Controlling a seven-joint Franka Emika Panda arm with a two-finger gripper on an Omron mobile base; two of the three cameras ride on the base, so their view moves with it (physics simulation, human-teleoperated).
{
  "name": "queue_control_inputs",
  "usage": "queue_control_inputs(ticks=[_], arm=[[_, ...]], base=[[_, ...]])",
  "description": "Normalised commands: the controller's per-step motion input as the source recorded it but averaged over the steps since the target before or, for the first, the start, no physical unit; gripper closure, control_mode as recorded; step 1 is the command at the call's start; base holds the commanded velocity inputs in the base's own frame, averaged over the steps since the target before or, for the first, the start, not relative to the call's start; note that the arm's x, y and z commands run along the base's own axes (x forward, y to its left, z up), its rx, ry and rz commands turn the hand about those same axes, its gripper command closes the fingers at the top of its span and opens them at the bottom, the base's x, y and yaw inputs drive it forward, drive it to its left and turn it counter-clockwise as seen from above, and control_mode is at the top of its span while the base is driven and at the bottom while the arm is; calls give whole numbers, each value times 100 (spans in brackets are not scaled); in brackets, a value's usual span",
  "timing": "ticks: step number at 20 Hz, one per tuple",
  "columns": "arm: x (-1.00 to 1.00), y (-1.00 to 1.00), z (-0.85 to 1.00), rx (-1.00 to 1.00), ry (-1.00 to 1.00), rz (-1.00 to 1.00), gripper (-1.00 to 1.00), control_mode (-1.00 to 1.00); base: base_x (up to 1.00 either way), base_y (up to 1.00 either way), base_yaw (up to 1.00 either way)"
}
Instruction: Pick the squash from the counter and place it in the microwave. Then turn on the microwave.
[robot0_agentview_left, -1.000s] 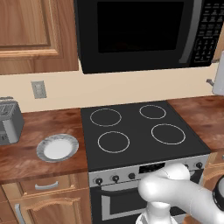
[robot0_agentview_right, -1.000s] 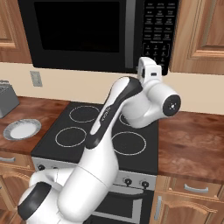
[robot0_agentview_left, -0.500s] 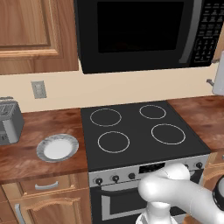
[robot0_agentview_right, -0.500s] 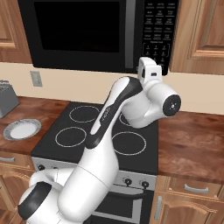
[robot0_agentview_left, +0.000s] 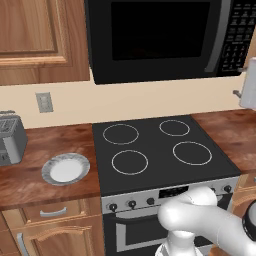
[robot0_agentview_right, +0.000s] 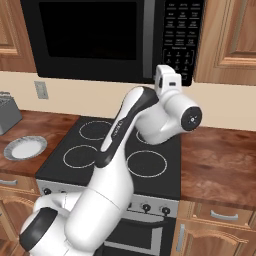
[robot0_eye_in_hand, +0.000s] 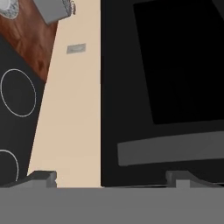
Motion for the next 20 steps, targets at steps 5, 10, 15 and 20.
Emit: queue_control_inputs(ticks=[5,10,15,20], arm=[[12,2,-1,0,0,0,-100,-100],[14,0,-3,0,0,0,-100,-100],[15,-2,-2,0,0,0,-100,-100],[13,-4,-3,0,0,0,-100,-100]], base=[[0,0,0],[0,0,0],[0,0,0],[0,0,0]])
